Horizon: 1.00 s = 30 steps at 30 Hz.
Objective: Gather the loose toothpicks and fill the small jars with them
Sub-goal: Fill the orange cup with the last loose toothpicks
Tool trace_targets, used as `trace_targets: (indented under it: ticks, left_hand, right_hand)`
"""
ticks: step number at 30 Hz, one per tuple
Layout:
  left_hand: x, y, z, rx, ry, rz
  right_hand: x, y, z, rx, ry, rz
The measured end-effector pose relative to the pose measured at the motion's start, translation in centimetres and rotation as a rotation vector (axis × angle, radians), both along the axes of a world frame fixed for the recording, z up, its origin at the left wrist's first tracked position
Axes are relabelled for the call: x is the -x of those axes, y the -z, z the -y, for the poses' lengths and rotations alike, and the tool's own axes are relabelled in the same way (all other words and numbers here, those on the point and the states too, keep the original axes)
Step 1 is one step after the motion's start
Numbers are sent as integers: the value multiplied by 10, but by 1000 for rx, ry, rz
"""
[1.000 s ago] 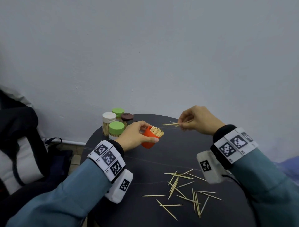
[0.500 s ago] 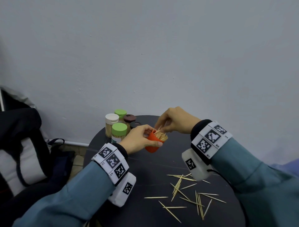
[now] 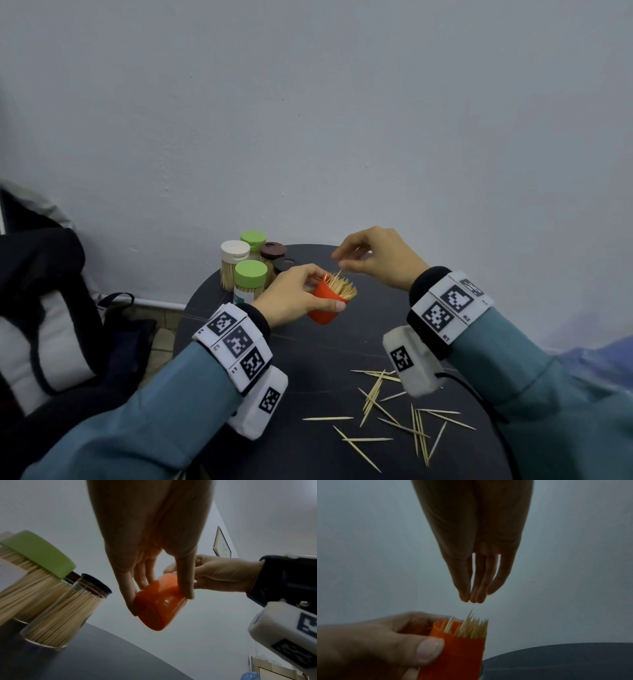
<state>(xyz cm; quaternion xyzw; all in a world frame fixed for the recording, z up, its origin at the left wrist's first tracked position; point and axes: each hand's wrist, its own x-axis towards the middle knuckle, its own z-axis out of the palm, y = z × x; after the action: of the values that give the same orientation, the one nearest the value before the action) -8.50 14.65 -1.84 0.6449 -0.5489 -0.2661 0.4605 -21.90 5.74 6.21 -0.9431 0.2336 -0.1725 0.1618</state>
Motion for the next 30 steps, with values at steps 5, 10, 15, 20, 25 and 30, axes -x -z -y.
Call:
trace_targets:
  ticks: [5, 10, 15, 20, 25, 30]
  left_hand:
    - [-2, 2, 2, 18, -50, -16]
    - [-2, 6, 7, 28, -69, -24]
    - [6, 2, 11, 31, -44, -24]
    - [11, 3, 18, 37, -18, -28]
    - [16, 3, 21, 24, 0, -2]
    - [19, 2, 24, 7, 11, 24]
  right_hand:
    - [4, 12, -6, -37, -6, -156]
    - [9, 24, -8, -44, -62, -228]
    - [26, 27, -5, -163, -8, -18]
    - [60, 32, 9, -76, 76, -287]
    - [95, 47, 7, -68, 104, -872]
    - [124, 60, 2, -30, 192, -981]
